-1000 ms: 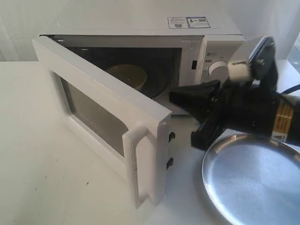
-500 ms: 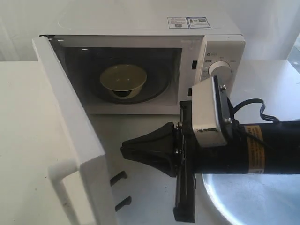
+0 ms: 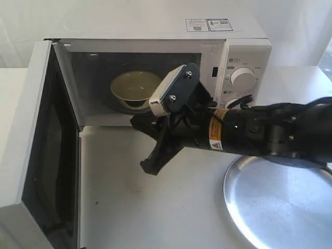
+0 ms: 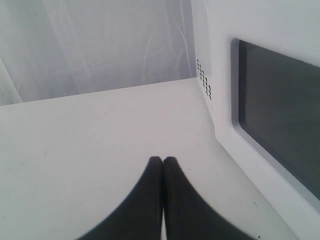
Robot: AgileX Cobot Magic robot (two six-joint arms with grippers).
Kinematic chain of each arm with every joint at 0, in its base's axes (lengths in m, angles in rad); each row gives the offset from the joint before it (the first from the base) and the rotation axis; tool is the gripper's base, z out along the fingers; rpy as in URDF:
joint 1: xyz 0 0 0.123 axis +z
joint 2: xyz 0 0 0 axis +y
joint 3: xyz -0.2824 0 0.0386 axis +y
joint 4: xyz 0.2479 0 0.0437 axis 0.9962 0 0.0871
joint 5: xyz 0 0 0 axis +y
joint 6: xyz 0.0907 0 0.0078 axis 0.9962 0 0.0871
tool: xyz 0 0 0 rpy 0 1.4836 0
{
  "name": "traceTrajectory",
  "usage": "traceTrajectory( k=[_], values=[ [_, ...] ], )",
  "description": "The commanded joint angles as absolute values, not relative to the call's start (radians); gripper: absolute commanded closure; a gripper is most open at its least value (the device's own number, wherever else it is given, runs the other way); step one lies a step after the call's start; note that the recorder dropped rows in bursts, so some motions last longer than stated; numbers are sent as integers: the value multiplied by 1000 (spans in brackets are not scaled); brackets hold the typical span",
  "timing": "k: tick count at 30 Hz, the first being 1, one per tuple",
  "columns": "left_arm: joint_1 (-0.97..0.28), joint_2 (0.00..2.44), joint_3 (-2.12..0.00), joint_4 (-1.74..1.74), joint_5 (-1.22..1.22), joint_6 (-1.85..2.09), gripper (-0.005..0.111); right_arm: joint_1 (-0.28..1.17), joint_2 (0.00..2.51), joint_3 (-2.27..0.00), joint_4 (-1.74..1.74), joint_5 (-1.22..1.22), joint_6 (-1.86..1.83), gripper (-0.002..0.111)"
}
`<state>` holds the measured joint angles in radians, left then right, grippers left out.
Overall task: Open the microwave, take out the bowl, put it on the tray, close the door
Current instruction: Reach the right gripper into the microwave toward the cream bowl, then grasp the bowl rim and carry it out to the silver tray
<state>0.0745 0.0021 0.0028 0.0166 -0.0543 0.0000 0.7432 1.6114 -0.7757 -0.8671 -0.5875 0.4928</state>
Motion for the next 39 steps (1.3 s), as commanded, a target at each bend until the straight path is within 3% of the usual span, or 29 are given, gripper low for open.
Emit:
traceTrajectory(
  k=[1,7,14,16,26,33,35,38,39],
  values=[
    [73,0,0,9,-60,0,107,761,1690,-888,-827,-411,367,108],
    [73,0,0,9,-60,0,107,787,1779,-1023,-832,-327,263,104],
    [73,0,0,9,-60,0,107,798,1891,-1191,-834,-211,182,55],
    [73,0,0,9,-60,0,107,798,1923,-1229,-834,-179,182,51],
    [73,0,0,9,-60,0,107,807,2071,-1403,-845,-35,190,53],
    [73,0,0,9,-60,0,107,807,2157,-1495,-845,6,190,63],
    [73,0,0,9,-60,0,107,807,2163,-1502,-845,19,190,73],
    [73,0,0,9,-60,0,107,807,2156,-1502,-822,29,212,107],
    [73,0,0,9,-60,0,107,807,2147,-1502,-813,29,220,108]
  ],
)
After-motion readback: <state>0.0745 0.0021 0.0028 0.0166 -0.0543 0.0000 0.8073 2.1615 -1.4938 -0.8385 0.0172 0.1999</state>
